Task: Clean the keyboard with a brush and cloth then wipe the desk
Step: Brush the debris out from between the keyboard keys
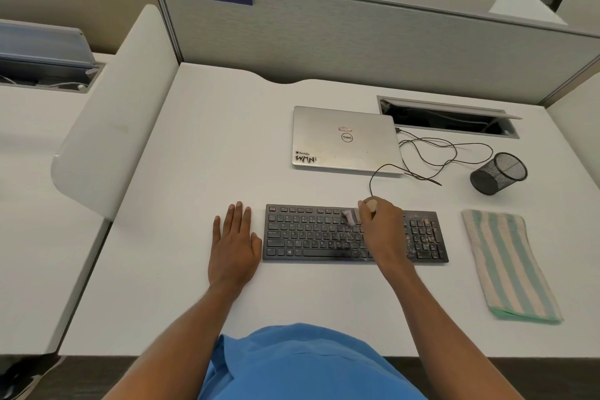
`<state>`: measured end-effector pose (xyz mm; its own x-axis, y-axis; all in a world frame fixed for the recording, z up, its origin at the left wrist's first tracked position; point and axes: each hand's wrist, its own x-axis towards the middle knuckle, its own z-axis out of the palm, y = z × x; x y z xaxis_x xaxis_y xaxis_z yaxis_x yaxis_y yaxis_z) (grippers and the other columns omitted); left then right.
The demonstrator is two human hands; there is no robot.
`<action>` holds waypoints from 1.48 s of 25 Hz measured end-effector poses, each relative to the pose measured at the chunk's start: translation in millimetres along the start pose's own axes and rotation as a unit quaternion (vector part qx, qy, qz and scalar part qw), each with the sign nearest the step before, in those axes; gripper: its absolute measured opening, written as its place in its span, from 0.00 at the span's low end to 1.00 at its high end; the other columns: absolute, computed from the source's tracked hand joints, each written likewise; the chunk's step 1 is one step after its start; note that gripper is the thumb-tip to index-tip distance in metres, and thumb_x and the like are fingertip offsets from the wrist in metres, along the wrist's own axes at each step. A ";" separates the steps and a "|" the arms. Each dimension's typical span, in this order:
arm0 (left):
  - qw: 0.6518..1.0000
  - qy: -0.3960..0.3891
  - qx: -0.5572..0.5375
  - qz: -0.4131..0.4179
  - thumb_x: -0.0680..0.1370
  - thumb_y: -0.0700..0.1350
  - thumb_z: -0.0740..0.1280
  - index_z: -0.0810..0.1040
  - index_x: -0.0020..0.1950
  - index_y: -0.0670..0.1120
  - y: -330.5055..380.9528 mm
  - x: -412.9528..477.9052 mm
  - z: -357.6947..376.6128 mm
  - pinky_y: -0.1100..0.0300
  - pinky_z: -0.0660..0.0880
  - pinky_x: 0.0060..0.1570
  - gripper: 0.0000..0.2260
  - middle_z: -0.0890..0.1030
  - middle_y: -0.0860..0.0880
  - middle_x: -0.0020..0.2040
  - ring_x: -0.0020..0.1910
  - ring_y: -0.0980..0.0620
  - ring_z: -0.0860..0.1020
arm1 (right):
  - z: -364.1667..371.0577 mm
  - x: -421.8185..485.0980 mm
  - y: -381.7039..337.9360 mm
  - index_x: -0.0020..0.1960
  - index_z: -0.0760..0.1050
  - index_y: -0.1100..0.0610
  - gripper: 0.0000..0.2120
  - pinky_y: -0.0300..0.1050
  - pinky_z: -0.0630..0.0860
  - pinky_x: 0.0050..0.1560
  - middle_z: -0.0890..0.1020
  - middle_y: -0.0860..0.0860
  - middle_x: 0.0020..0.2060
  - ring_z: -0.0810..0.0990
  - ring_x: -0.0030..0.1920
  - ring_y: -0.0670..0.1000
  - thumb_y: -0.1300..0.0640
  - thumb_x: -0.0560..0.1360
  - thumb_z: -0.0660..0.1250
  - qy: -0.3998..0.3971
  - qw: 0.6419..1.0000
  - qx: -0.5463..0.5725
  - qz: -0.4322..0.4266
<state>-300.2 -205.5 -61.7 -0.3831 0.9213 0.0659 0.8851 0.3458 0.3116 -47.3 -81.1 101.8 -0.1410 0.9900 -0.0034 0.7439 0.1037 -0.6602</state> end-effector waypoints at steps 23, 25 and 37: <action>1.000 0.000 -0.008 0.000 0.82 0.50 0.51 0.62 0.84 0.43 0.3 0.3 0.1 0.42 0.49 0.84 0.30 0.59 0.44 0.85 0.85 0.46 0.55 | 6.3 17.1 0.4 0.45 0.84 0.53 0.05 0.34 0.72 0.41 0.84 0.42 0.39 0.80 0.41 0.38 0.59 0.77 0.72 -0.179 0.982 0.023 -0.050; 1.000 0.001 -0.009 -0.002 0.82 0.50 0.51 0.63 0.84 0.43 -0.1 0.2 -0.6 0.43 0.48 0.84 0.30 0.59 0.44 0.85 0.85 0.46 0.55 | -2.9 20.0 5.9 0.44 0.85 0.55 0.05 0.33 0.71 0.38 0.83 0.43 0.38 0.79 0.39 0.39 0.61 0.77 0.71 -0.170 0.984 -0.003 -0.042; 1.000 -0.006 -0.004 -0.003 0.82 0.51 0.50 0.62 0.84 0.43 1.2 -0.1 -1.4 0.44 0.47 0.84 0.30 0.59 0.45 0.85 0.85 0.47 0.54 | 4.2 25.5 -9.0 0.43 0.84 0.52 0.06 0.45 0.78 0.43 0.85 0.44 0.38 0.82 0.42 0.46 0.55 0.78 0.71 -0.192 0.979 -0.034 -0.055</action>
<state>-299.4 -205.5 -60.0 -0.3845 0.9216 0.0523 0.8808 0.3494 0.3195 -60.4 -57.2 104.5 -0.4472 0.8654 -0.2260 0.7512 0.2262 -0.6201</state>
